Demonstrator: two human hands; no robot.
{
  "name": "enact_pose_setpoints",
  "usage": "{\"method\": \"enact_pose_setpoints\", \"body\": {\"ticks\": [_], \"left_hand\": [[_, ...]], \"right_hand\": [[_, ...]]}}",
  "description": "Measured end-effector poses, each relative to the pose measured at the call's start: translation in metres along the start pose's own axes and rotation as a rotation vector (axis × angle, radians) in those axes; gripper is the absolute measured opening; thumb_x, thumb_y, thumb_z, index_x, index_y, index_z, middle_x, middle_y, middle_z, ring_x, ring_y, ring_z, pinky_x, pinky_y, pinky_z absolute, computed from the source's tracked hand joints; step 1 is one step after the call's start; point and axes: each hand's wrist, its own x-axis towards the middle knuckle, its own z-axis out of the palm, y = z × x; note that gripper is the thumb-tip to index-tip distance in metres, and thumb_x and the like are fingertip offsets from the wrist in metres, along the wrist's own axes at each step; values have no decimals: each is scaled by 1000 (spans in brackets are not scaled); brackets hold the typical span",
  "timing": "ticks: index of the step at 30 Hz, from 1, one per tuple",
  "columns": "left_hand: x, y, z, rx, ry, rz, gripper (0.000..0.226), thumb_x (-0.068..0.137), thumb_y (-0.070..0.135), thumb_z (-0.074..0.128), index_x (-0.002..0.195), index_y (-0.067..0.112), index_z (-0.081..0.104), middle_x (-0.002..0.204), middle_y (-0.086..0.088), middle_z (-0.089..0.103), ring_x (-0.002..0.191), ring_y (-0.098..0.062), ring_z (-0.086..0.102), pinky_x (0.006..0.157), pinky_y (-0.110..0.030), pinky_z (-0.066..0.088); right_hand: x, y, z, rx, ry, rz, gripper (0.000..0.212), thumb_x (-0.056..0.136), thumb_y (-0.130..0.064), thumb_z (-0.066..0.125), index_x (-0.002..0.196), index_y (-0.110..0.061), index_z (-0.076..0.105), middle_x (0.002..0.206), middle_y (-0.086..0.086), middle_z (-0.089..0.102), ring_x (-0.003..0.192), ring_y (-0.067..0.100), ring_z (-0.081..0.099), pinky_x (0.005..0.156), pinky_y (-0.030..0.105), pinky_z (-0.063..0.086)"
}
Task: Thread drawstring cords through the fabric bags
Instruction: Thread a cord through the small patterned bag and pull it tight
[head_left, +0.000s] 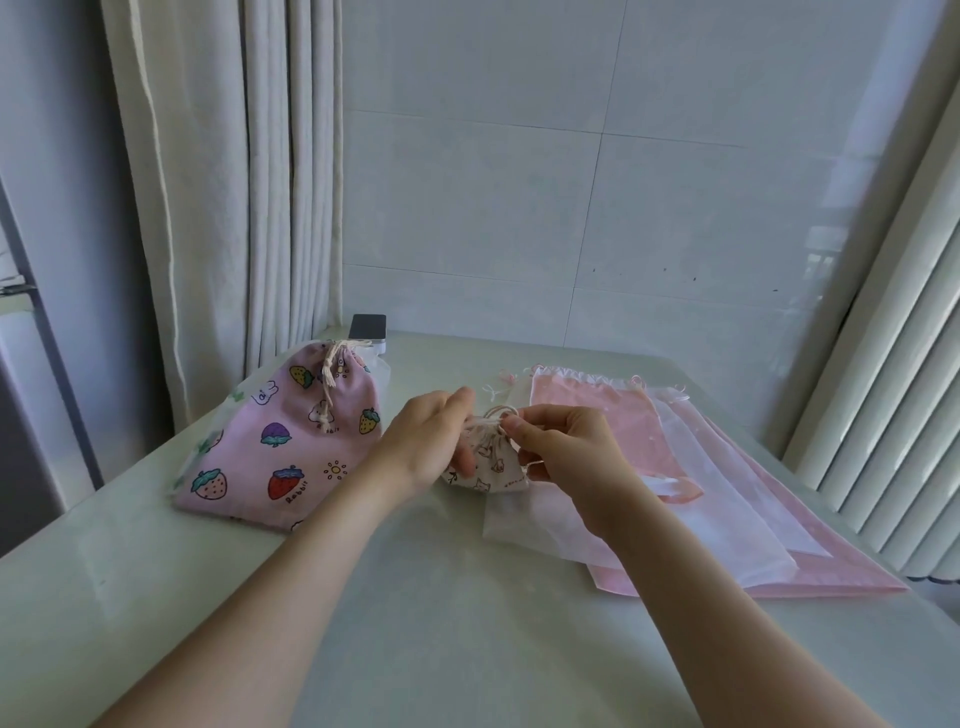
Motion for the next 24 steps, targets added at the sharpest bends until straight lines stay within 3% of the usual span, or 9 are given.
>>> {"method": "enact_pose_setpoints", "body": {"ticks": [2, 4, 6, 8, 10, 14, 18, 20, 24], "left_hand": [[0, 1, 4, -22, 5, -13, 45, 109, 46, 39, 107, 8, 62, 62, 0, 66, 60, -7, 61, 64, -29, 41], [2, -3, 6, -81, -37, -12, 51, 109, 51, 39, 114, 6, 61, 72, -8, 60, 68, -22, 57, 63, -29, 43], [5, -11, 7, 19, -11, 50, 51, 107, 56, 43, 108, 10, 67, 77, -5, 64, 74, -25, 59, 66, -30, 43], [8, -16, 7, 90, 62, 115, 37, 105, 50, 53, 95, 19, 70, 67, 8, 62, 66, -15, 57, 62, -29, 41], [11, -19, 5, 132, 136, 158, 32, 104, 46, 57, 84, 21, 65, 64, 10, 57, 63, -13, 53, 61, -30, 40], [10, -18, 3, 302, 186, 128, 50, 109, 49, 40, 71, 16, 45, 63, 5, 47, 63, -21, 46, 60, -36, 34], [10, -20, -2, 385, 303, 92, 55, 110, 50, 36, 66, 19, 44, 60, 1, 49, 64, -25, 50, 58, -36, 34], [12, -23, -9, 418, 382, 85, 51, 110, 51, 37, 71, 19, 48, 66, -1, 55, 73, -30, 56, 62, -38, 40], [11, -24, -10, 428, 453, 69, 28, 107, 45, 51, 102, 18, 56, 78, 1, 62, 80, -28, 58, 64, -37, 42]], "right_hand": [[-2, -1, 2, -12, -36, -23, 15, 95, -17, 76, 93, -2, 79, 76, 9, 72, 66, 17, 64, 72, 40, 55], [-5, -3, 4, -14, -76, -48, 15, 96, -16, 75, 91, -3, 79, 75, 9, 71, 65, 17, 63, 67, 33, 56], [-6, -3, 5, -23, -101, -65, 15, 95, -16, 75, 89, -4, 80, 74, 9, 70, 65, 18, 61, 64, 29, 54], [-6, -2, 4, -34, -111, -74, 15, 94, -18, 77, 89, -4, 80, 75, 10, 71, 66, 18, 60, 65, 29, 54], [-5, -1, 5, -45, -118, -81, 13, 94, -17, 77, 91, -4, 81, 76, 12, 72, 66, 19, 61, 67, 30, 55], [-6, -2, 4, -46, -163, -103, 13, 93, -14, 78, 100, -3, 81, 84, 22, 74, 69, 21, 63, 71, 30, 59], [-6, -3, 1, -38, -181, -87, 15, 91, -11, 79, 102, -1, 80, 82, 16, 74, 71, 21, 64, 74, 30, 62], [-4, -3, -3, -45, -153, -74, 12, 89, -9, 81, 100, -3, 82, 80, 14, 75, 70, 20, 64, 74, 32, 63], [-1, -1, -3, -238, -93, -81, 5, 91, -7, 79, 93, -9, 83, 86, 20, 77, 64, 19, 65, 75, 43, 66]]}}
